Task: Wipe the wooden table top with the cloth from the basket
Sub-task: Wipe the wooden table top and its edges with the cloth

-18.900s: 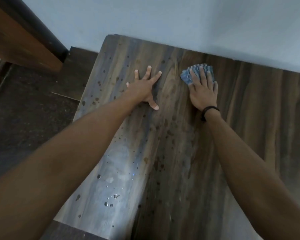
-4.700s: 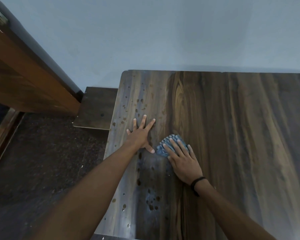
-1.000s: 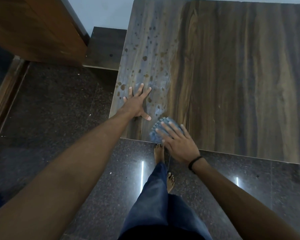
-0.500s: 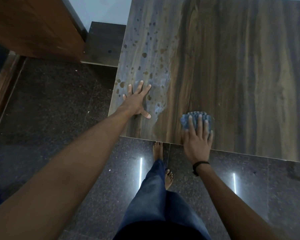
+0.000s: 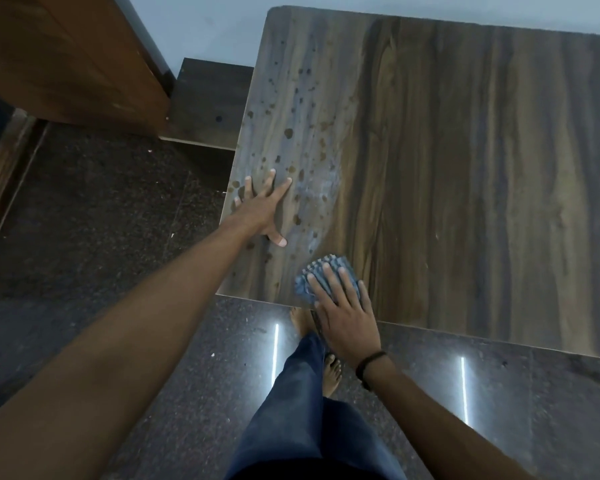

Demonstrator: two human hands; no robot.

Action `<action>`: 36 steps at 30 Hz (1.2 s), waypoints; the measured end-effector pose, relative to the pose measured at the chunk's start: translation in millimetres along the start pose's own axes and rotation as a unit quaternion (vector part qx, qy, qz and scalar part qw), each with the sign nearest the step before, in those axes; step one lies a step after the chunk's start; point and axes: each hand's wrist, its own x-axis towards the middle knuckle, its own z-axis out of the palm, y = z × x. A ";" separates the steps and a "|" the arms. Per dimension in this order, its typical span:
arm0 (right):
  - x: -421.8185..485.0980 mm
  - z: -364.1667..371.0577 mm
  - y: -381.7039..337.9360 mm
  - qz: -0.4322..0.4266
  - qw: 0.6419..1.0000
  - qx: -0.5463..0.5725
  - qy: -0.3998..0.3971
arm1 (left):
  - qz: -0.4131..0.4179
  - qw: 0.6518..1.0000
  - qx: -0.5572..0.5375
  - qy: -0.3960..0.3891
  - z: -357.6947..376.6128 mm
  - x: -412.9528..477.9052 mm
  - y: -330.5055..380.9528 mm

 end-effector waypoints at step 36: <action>197.7 -57.4 63.6 -0.009 1.000 0.001 -0.016 | -0.020 1.000 -0.004 -0.011 -24.6 25.8 -3.7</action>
